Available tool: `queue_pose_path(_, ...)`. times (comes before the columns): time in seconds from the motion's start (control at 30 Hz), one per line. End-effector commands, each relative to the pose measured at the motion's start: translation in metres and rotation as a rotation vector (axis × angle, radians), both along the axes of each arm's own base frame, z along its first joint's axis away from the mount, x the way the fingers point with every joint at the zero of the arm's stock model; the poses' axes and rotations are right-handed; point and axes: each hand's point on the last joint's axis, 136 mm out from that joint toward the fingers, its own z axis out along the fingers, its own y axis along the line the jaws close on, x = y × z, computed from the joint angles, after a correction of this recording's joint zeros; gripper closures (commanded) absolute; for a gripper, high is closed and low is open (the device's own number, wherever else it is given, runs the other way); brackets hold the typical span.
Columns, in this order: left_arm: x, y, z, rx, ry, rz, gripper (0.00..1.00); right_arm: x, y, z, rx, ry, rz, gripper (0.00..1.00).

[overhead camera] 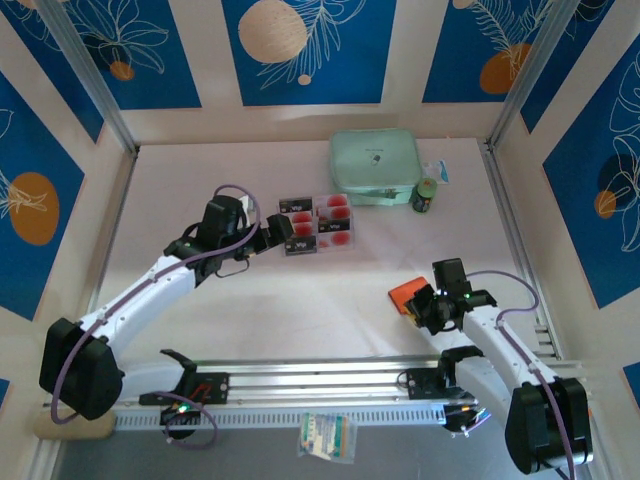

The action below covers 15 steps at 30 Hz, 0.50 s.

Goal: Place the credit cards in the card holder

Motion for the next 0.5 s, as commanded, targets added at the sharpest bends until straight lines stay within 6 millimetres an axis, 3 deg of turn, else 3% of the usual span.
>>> queue_pose_path(0.0, 0.001, -0.005, 0.011, 0.004, -0.023, -0.012, 0.00, -0.004, -0.002, -0.005, -0.003, 0.003, -0.007, 0.95)
queue_pose_path(0.07, 0.000, -0.005, 0.009, 0.006, -0.021, -0.012, 0.00, -0.003, -0.003, -0.003, -0.004, -0.014, -0.004, 1.00)
queue_pose_path(0.23, -0.001, -0.003, 0.004, 0.017, -0.013, -0.007, 0.00, -0.001, 0.000, 0.006, 0.019, -0.064, 0.031, 1.00)
queue_pose_path(0.47, -0.001, 0.000, 0.001, 0.032, -0.011, 0.001, 0.00, 0.023, 0.028, 0.043, 0.127, -0.228, 0.208, 1.00)
